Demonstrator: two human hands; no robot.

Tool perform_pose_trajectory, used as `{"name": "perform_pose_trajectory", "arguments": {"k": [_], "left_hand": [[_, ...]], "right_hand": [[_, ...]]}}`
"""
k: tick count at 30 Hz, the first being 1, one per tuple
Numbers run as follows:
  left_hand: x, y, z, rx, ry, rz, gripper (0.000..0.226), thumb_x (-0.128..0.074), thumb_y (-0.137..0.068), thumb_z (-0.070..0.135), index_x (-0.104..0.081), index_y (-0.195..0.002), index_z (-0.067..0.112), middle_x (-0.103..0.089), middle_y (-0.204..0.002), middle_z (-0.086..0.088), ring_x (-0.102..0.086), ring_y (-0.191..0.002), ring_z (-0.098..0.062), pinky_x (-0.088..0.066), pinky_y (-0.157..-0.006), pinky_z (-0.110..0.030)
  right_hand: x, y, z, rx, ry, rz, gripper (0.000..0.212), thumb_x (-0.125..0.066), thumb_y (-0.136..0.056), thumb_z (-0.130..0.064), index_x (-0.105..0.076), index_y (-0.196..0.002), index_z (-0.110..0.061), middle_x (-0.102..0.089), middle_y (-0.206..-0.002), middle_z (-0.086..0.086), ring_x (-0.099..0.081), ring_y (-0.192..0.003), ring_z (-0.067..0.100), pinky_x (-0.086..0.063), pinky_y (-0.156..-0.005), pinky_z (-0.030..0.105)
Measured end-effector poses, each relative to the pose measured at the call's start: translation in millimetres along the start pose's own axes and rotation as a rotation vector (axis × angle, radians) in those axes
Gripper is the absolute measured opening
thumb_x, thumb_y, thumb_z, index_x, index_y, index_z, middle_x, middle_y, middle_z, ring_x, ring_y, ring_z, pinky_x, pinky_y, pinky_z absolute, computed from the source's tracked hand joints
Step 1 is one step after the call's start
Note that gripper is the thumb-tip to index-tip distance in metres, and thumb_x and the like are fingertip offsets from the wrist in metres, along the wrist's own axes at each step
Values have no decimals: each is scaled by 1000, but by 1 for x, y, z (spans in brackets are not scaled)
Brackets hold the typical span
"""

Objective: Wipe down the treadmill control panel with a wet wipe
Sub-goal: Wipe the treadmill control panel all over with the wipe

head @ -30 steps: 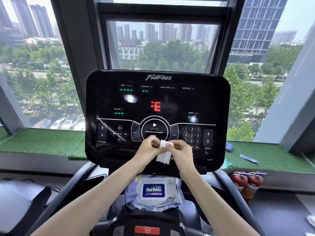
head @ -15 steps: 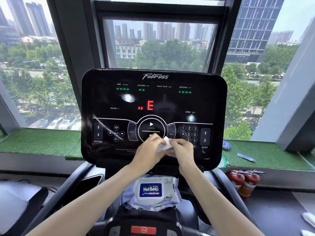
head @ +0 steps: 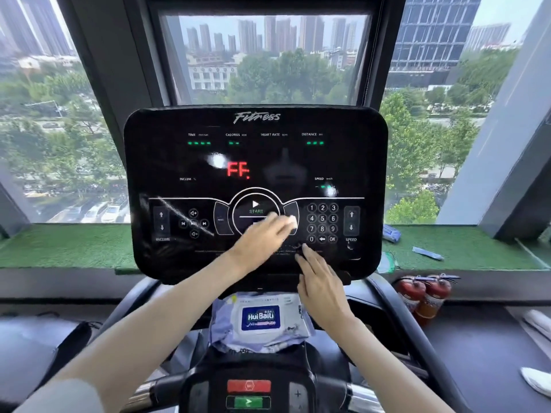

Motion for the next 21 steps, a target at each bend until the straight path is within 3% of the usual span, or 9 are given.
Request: {"name": "perform_pose_trajectory", "arguments": {"k": [2, 6, 7, 11, 12, 15, 16, 20, 21], "left_hand": [[-7, 6, 1, -186, -93, -48, 42, -55, -79, -5, -58, -120, 3, -59, -110, -5, -53, -92, -19, -54, -75, -31], [21, 10, -63, 571, 179, 245, 57, -59, -67, -19, -61, -117, 10, -56, -101, -4, -48, -90, -19, -50, -55, -34], [23, 6, -53, 562, 160, 242, 58, -60, -65, -19, -62, -115, 11, -56, -99, -3, -49, -87, -18, -47, -52, -30], [-15, 13, 26, -236, -49, -87, 39, -62, -75, -4, -62, -112, 9, -59, -97, -3, -52, -85, -17, -53, -61, -29], [-15, 14, 16, -194, -25, -79, 37, -59, -78, -4, -62, -112, 10, -57, -95, -3, -49, -85, -16, -53, -59, -32], [0, 19, -42, 444, 185, 180, 38, -60, -79, -9, -65, -108, 16, -52, -87, -1, -44, -80, -13, -48, -52, -33], [5, 21, -40, 503, 174, 229, 38, -60, -78, -10, -66, -106, 15, -51, -84, 0, -43, -79, -13, -47, -51, -32], [-18, 25, 36, -204, -32, -34, 25, -51, -84, 1, -65, -104, 7, -55, -82, -2, -46, -77, -17, -44, -63, -28], [-16, 28, 28, -197, -45, -36, 26, -48, -86, 3, -66, -104, 7, -55, -80, -2, -48, -75, -18, -45, -62, -29]], "right_hand": [[-5, 5, -4, 51, 37, -35, 46, -64, -74, -6, -59, -119, 2, -53, -131, 19, -54, -119, 29, -48, -94, 36], [-15, 10, -2, 29, 120, -87, 46, -35, -88, -17, -55, -124, 4, -52, -133, 20, -48, -125, 28, -39, -104, 40], [-19, 12, -2, 25, 136, -111, 48, -33, -89, -18, -54, -124, 5, -52, -132, 21, -47, -126, 29, -38, -104, 42], [-25, 15, -2, 39, 192, -174, 49, -31, -88, -19, -55, -122, 8, -51, -131, 25, -46, -126, 32, -39, -104, 45], [-25, 16, -2, 48, 200, -182, 50, -31, -87, -19, -55, -122, 8, -51, -131, 25, -46, -126, 32, -39, -103, 45], [-24, 16, -1, 56, 222, -196, 51, -30, -86, -18, -54, -123, 8, -49, -133, 25, -45, -127, 32, -38, -104, 44], [-25, 16, -1, 50, 224, -201, 51, -30, -86, -18, -53, -123, 8, -49, -133, 25, -44, -127, 32, -38, -105, 44], [-26, 17, 0, 58, 238, -207, 53, -30, -83, -17, -53, -123, 9, -48, -134, 25, -43, -128, 32, -35, -106, 45], [-24, 16, -1, 65, 242, -202, 51, -34, -82, -16, -54, -122, 9, -49, -133, 26, -44, -128, 32, -35, -106, 45]]}}
Point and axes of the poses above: each hand's wrist, its own y-axis away from the middle knuckle, its own x-axis out of the back of the hand, z = x × y, the point moved 8 cm from there along -y, towards the middle knuckle
